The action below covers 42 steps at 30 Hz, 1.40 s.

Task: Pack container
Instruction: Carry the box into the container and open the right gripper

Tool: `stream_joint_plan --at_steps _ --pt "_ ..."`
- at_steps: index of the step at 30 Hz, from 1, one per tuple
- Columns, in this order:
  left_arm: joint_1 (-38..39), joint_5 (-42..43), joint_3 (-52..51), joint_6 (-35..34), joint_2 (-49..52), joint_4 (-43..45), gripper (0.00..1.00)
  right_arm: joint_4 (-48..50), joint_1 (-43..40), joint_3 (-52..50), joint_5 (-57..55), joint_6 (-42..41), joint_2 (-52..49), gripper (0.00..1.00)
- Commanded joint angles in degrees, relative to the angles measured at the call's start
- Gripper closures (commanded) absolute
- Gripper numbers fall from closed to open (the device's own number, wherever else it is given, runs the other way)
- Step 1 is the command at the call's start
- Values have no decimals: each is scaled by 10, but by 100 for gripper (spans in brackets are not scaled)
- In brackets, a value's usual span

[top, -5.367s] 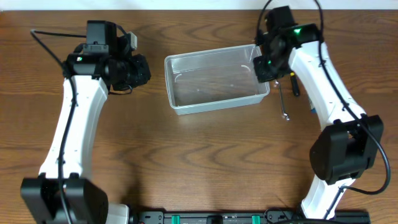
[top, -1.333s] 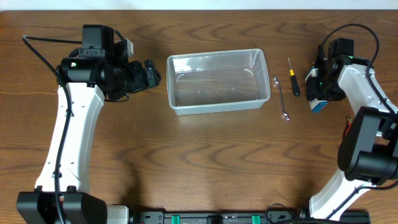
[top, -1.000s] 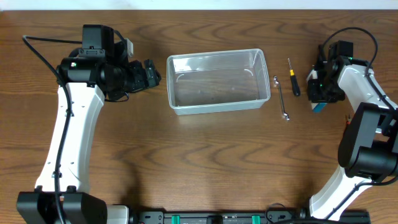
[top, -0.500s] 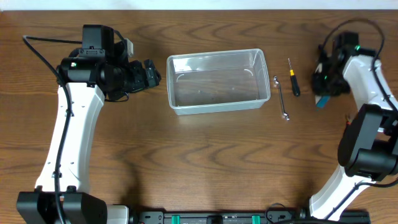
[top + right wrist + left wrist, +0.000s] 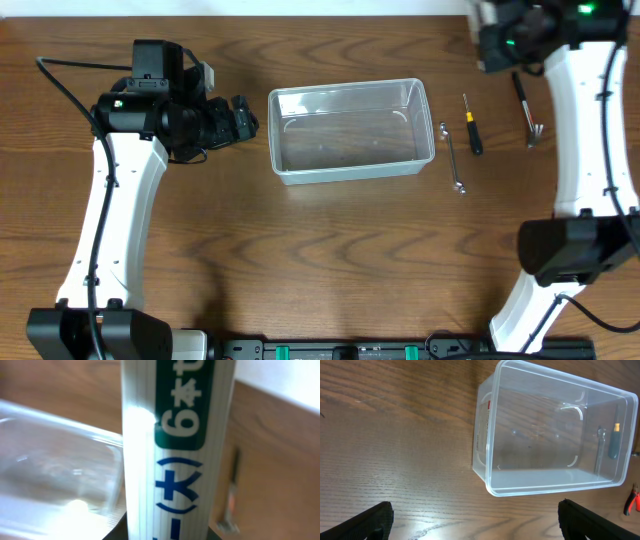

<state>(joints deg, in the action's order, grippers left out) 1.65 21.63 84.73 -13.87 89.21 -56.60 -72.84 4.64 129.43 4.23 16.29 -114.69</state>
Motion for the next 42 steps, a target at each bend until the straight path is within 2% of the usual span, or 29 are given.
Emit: stream_joint_plan --at_steps 1,9,12,16,29,40,41,42 --pt "1 -5 0 1 -4 -2 2 -22 56 10 62 124 5 99" --pt "1 -5 0 1 -4 -2 2 -97 167 -20 87 416 3 99" --pt "1 -5 0 1 -4 -2 2 -103 191 -43 86 469 3 99" --pt "1 -5 0 1 -4 -2 2 -88 200 -91 71 477 2 99" --pt "1 -5 0 1 -4 -2 2 56 196 -282 67 483 2 99" --pt "1 -5 0 1 -4 -2 2 118 196 -359 37 463 2 99" --pt "1 -5 0 1 -4 -2 2 124 196 -360 31 453 2 96" --pt "1 -5 0 1 -4 -2 2 130 196 -360 30 440 2 81"
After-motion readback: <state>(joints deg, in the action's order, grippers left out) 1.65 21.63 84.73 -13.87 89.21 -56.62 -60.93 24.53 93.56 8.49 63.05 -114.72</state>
